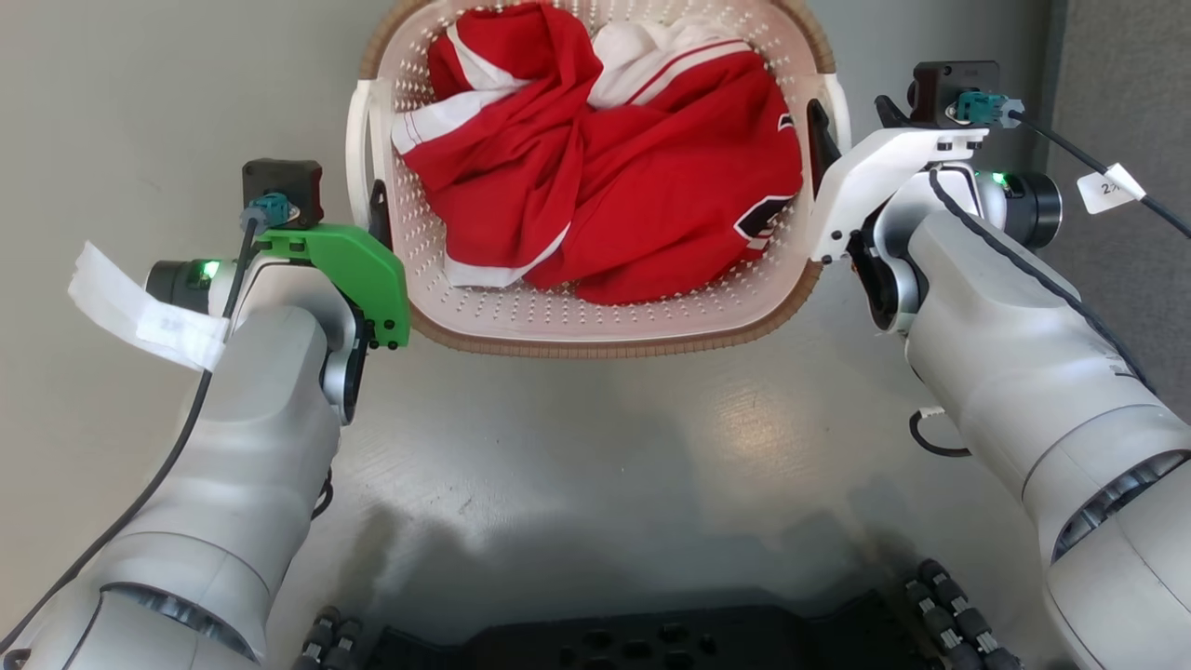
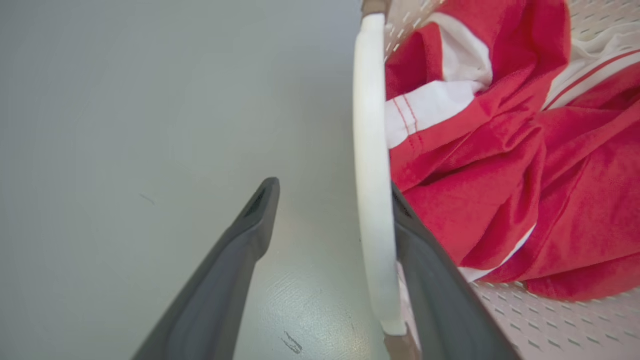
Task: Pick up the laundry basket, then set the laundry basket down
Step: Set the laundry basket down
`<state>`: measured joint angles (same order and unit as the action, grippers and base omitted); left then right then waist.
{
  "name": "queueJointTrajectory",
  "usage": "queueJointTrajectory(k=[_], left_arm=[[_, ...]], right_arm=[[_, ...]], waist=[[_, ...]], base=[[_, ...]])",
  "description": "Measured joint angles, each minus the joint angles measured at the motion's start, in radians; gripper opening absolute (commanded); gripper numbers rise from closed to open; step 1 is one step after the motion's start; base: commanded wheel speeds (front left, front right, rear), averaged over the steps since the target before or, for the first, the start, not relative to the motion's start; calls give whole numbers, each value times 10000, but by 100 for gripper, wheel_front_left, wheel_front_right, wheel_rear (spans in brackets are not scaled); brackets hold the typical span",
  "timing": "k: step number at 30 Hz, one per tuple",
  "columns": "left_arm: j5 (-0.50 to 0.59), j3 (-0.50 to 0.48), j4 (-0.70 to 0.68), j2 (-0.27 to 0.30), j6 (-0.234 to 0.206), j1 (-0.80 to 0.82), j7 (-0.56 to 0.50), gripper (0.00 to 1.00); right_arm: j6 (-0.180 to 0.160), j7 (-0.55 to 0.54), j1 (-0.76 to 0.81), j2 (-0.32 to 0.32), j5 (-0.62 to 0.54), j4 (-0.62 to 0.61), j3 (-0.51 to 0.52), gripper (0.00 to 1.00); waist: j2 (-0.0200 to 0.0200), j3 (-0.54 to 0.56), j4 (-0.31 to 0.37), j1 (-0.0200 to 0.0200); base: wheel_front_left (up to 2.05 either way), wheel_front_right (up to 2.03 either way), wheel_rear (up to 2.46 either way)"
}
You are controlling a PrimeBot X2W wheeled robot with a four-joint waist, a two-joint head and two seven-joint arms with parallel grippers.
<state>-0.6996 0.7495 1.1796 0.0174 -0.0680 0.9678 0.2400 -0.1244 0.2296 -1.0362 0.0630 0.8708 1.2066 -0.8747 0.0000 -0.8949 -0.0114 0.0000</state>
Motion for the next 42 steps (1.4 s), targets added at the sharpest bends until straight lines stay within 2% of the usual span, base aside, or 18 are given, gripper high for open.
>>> queueJointTrajectory(k=[22, 32, 42], left_arm=[[-6, -81, 255, 0, -29, -424, 88, 100], [-8, -652, -924, 65, -40, -728, 117, 100], [351, -1490, -2362, 535, -205, -1768, 117, 100]], right_arm=[[15, 161, 660, -4, 121, -111, -65, 100], [98, 167, 965, -4, 370, -610, 316, 100], [90, 176, 1350, 153, -318, -1588, 899, 100]], waist=[[0, 1883, 158, 0], [0, 3037, 204, 0], [0, 4405, 250, -1]], base=[[0, 0, 0], [0, 0, 0], [0, 0, 0]])
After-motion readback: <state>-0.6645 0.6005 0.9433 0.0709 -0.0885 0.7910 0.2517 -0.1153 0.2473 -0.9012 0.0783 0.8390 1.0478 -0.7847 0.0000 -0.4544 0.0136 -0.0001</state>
